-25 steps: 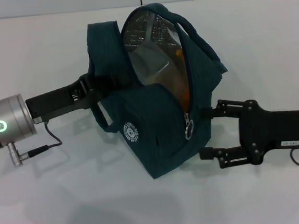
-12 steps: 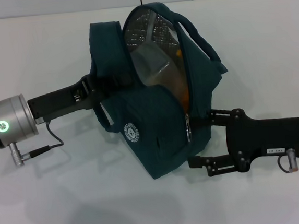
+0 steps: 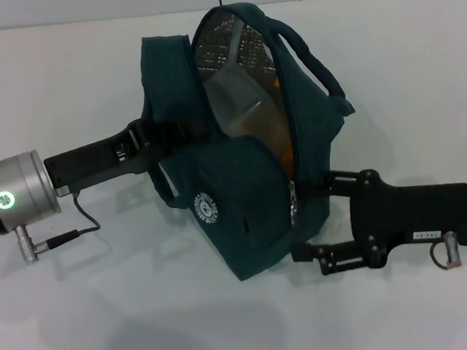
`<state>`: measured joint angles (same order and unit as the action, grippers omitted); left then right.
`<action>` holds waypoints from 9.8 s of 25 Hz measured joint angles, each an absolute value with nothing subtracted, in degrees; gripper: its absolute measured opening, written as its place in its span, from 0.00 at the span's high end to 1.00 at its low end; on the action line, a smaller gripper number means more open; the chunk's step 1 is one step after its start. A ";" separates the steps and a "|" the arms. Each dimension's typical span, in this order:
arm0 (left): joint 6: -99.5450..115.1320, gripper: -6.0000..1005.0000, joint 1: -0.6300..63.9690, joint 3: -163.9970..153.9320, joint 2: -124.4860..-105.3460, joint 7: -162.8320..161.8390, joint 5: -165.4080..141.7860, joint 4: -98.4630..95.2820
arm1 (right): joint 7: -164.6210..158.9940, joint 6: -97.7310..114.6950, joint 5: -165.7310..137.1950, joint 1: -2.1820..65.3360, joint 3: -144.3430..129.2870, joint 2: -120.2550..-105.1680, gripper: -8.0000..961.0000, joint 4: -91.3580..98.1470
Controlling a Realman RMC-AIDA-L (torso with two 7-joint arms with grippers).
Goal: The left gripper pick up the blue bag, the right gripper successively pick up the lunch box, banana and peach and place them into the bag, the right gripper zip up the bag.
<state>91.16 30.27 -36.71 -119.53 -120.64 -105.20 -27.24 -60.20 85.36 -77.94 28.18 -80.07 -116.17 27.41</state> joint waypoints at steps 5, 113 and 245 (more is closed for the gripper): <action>91.14 0.96 30.41 -36.57 -119.45 -120.58 -105.21 -27.24 | -60.20 85.01 -76.33 28.28 -83.02 -116.19 0.14 27.68; 91.84 0.68 28.98 -36.73 -119.53 -110.67 -103.12 -26.42 | -60.30 84.23 -70.39 24.29 -84.80 -115.48 0.99 29.20; 101.77 0.94 20.21 -38.27 -118.99 -87.55 -98.42 -28.37 | -58.08 71.27 -40.56 38.91 -101.40 -116.19 0.99 31.73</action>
